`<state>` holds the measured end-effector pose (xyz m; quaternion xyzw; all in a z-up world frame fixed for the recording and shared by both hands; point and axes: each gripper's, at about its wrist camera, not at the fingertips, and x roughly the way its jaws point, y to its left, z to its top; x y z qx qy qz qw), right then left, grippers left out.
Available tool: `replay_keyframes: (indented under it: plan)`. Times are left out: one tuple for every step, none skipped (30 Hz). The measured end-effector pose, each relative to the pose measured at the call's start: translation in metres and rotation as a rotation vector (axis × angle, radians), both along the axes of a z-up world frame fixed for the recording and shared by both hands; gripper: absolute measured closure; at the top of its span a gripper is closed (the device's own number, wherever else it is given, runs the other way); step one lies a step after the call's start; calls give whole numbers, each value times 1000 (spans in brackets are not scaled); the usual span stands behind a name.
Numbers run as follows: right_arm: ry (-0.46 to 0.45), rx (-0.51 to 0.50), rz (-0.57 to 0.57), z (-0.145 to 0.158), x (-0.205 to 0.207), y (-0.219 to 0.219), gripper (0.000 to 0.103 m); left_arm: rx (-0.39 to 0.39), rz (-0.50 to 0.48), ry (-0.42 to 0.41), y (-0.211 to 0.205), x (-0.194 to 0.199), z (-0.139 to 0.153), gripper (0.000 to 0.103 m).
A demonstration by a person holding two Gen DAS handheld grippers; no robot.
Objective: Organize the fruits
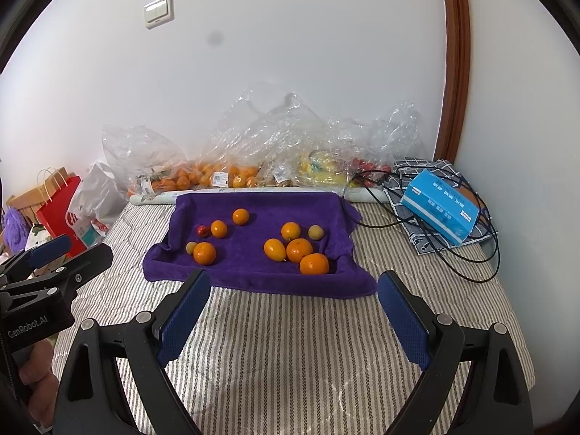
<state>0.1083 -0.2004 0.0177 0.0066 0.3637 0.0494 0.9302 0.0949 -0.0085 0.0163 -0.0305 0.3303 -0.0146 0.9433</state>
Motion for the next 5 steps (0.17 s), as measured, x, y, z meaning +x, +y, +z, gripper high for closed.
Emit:
replay_keyframes:
  plan:
    - [0, -1, 0, 0, -1, -1, 10, 1, 1, 0, 0, 0, 0, 13]
    - [-1, -1, 0, 1, -1, 0, 10, 1, 2, 0, 0, 0, 0, 13]
    - [-2, 0, 0, 1, -1, 0, 10, 1, 2, 0, 0, 0, 0, 13]
    - [-1, 0, 0, 0, -1, 0, 10, 3, 1, -1, 0, 0, 0, 13]
    - [-1, 0, 0, 0, -1, 0, 10, 10, -4, -5, -1, -1, 0, 13]
